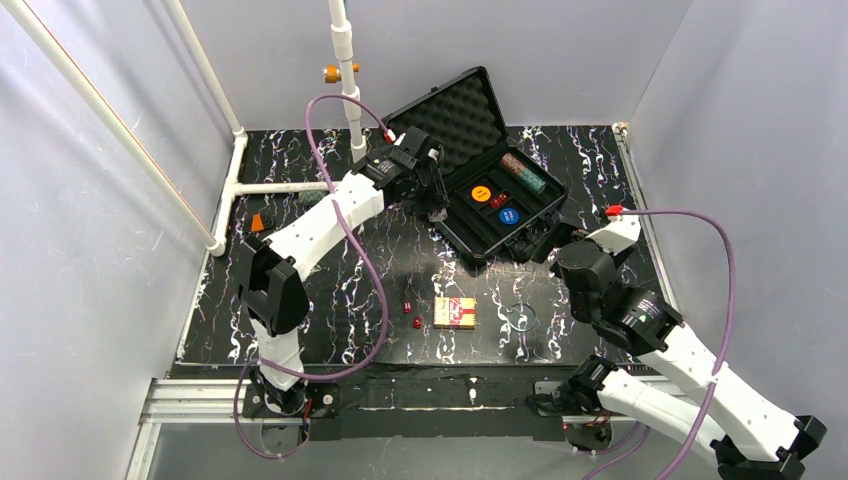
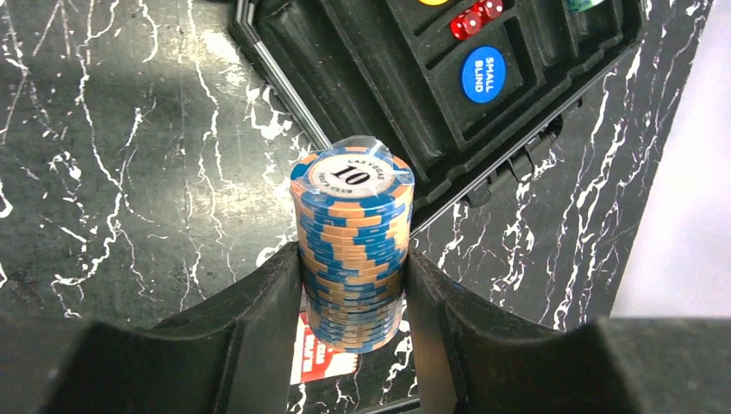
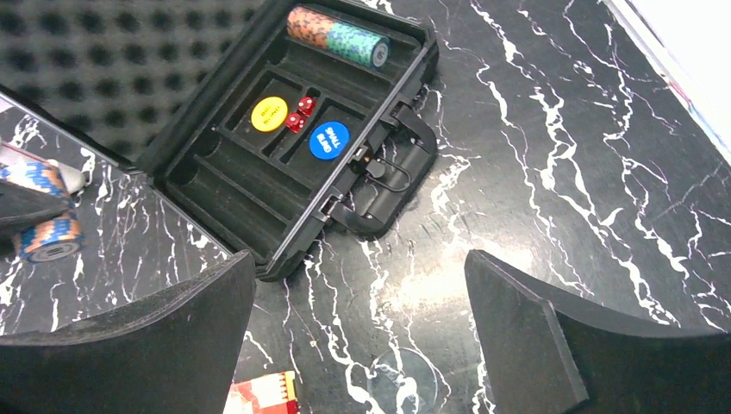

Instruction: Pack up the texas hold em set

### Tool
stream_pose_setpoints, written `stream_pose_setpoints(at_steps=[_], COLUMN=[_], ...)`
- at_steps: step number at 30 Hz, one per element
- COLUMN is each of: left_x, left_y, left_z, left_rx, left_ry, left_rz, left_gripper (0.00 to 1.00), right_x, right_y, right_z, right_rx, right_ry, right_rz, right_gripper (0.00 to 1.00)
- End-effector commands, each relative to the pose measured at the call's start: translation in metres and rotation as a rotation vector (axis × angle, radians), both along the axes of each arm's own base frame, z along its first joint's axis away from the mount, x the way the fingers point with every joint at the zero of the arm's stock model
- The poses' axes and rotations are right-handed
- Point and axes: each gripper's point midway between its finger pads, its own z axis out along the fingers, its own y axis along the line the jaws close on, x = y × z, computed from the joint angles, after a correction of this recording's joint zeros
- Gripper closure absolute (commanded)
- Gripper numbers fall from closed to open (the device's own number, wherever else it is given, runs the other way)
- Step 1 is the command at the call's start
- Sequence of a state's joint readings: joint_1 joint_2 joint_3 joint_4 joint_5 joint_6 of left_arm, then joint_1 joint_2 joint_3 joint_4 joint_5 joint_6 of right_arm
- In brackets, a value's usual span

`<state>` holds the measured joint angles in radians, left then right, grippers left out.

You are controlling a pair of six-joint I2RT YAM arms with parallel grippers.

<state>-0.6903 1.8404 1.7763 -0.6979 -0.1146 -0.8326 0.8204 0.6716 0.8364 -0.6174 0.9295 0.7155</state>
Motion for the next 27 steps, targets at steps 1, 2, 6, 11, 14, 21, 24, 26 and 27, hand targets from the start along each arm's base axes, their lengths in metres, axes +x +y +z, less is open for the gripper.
stream_pose_setpoints(at_steps=[1, 2, 6, 11, 14, 21, 24, 26, 27], left_x=[0.01, 0.013, 0.027, 0.046, 0.056, 0.075, 0.083, 0.087, 0.089], left_y=[0.002, -0.001, -0.003, -0.011, -0.019, -0.032, -0.039, -0.043, -0.045], left_z=[0.026, 0.022, 0.01, -0.005, -0.017, -0.053, -0.062, -0.066, -0.068], left_rx=[-0.019, -0.024, -0.023, -0.023, -0.027, -0.098, -0.122, -0.137, -0.147], left_ry=[-0.056, -0.044, -0.032, -0.032, -0.022, 0.022, 0.022, 0.019, 0.016], left_rz=[0.049, 0.062, 0.153, 0.214, 0.248, 0.424, 0.46, 0.485, 0.491], left_gripper=[1.0, 1.0, 1.0, 1.0, 1.0, 1.0, 1.0, 1.0, 1.0], right_x=[-0.003, -0.004, -0.006, -0.012, -0.014, -0.016, -0.016, -0.016, -0.016], right_y=[-0.013, -0.015, -0.024, -0.034, -0.036, -0.031, -0.029, -0.028, -0.028], right_z=[0.004, 0.004, 0.007, 0.011, 0.009, 0.003, 0.003, 0.004, 0.005], right_rx=[0.052, 0.053, 0.026, 0.004, 0.019, 0.05, 0.043, 0.039, 0.038], right_ry=[-0.019, -0.022, -0.021, -0.016, -0.016, 0.003, 0.014, 0.017, 0.018], right_rz=[-0.091, -0.098, -0.136, -0.156, -0.153, -0.137, -0.129, -0.125, -0.124], right_gripper=[0.02, 0.02, 0.02, 0.0, 0.0, 0.0, 0.0, 0.0, 0.0])
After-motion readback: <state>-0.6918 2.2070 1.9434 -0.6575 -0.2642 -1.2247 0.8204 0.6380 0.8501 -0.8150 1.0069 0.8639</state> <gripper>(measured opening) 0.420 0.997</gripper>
